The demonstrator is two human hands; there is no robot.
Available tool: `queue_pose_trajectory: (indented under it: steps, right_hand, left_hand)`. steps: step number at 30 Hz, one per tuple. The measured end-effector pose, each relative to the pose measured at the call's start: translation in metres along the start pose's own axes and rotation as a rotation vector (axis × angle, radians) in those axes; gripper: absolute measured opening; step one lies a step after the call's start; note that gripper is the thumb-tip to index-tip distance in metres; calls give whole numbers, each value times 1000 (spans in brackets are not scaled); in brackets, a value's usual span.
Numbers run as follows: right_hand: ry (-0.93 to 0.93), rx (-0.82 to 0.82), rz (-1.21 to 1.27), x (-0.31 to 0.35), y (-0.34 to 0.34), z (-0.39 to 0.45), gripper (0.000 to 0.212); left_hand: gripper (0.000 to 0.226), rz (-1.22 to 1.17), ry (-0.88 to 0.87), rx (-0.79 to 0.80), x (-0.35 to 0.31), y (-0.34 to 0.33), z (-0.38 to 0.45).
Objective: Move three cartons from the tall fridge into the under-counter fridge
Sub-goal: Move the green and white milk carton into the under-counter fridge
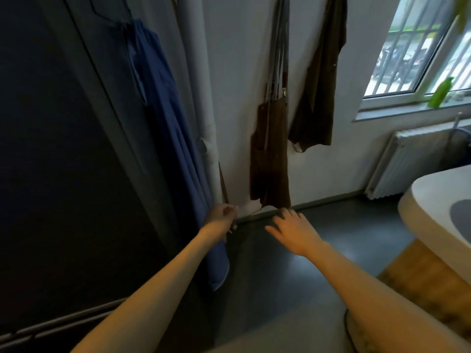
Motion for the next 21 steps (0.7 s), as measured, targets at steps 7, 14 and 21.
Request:
queue_pose_trajectory:
  steps: [7,14,21]
  right_hand:
    - [20,-73,276,47,-11,-37,51]
    - [152,-97,417,128,-3,-65,59]
    - [337,-68,409,230,22,-66,60]
  left_hand:
    - [20,-171,-90,45,38,20,-90]
    - [20,-275,80,7,96,67,-158]
    - [24,-488,157,-201,162,133,-217]
Point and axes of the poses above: each hand's wrist, its own z-axis towards the middle knuckle, its own y-axis out of the back of the hand, x = y × z, the point moved 1 cm from there along z, towards the middle knuckle, and after that the axes turned 4 degrees about x, right-handed, at the moved point
